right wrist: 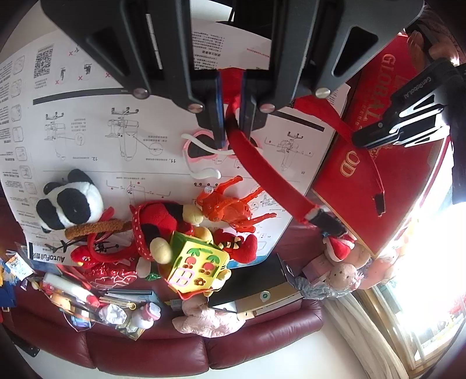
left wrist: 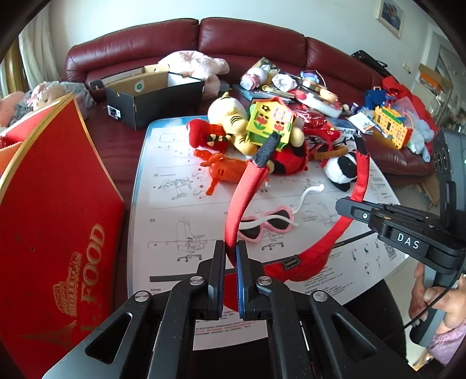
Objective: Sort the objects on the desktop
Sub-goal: 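Lift the red headband with both tools and carry it over the red box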
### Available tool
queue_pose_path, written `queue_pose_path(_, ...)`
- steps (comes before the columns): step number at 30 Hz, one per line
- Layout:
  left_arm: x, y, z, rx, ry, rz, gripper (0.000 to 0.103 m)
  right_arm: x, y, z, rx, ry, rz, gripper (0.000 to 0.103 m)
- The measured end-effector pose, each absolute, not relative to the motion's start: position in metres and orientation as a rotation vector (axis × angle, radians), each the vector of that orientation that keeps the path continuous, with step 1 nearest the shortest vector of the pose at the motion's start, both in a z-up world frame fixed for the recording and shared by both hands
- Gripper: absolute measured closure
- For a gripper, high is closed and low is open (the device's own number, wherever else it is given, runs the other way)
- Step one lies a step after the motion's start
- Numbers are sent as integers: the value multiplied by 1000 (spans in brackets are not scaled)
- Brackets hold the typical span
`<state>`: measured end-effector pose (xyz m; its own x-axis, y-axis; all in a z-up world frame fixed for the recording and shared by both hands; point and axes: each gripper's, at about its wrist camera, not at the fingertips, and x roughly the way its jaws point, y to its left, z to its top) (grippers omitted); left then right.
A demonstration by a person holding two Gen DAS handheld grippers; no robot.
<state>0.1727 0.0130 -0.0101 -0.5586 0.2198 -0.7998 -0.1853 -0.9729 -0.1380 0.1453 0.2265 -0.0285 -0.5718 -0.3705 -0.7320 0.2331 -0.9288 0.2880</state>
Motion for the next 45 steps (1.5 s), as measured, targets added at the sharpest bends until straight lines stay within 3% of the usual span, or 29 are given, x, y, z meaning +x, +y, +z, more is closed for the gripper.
queue_pose_path(4, 167, 4, -11, -1368, -122, 2571, 99, 146, 229, -28, 1221, -240, -2510, 94)
queue_pose_path(20, 173, 6, 26, -1252, -35, 2649, 99, 147, 218, 1, 1132, -181, -2543, 94)
queue_pose_path(33, 196, -48, 112, -969, -171, 2807, 99, 147, 184, 99, 801, -160, -2574, 94)
queue_pose_path(45, 263, -163, 177, -723, -317, 3090, 99, 157, 66, 179, 541, -48, -2390, 94)
